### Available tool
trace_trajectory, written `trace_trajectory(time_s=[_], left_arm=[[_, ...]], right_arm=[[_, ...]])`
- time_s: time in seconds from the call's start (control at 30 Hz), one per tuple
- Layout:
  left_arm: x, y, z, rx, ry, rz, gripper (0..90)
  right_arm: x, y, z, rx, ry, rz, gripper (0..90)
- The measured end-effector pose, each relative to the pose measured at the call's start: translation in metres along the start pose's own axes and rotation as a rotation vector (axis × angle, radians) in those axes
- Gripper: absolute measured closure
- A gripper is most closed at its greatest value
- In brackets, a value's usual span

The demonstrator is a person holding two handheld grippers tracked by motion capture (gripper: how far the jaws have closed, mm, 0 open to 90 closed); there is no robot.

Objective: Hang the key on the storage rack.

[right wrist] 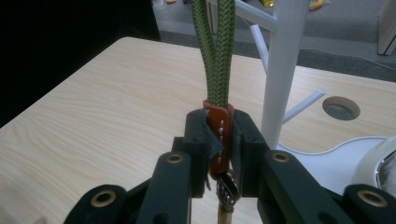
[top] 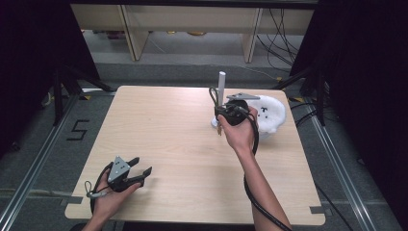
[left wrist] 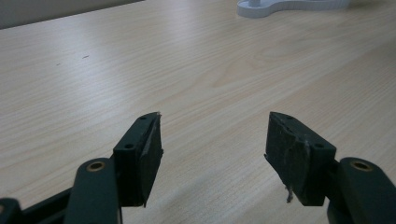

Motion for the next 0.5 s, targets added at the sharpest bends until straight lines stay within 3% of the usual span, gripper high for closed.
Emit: trace_trajectory(time_s=[0.5], left_arm=[[0.0001, 0.0001, 0.0002, 0.000, 0.000, 0.001, 35.3]], right_arm=[[-0.0004, -0.0029, -0.0063, 0.011, 0.001, 0.002, 78.9]])
Point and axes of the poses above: each handheld gripper's, and its own axes: z roughly backward along the jaws, y roughly out of its underside, x roughly to its left, the point moved 1 cm from there along -z, roughly forward along the jaws, and after that the axes turned 2 degrees about -y, right-handed, at the moved point
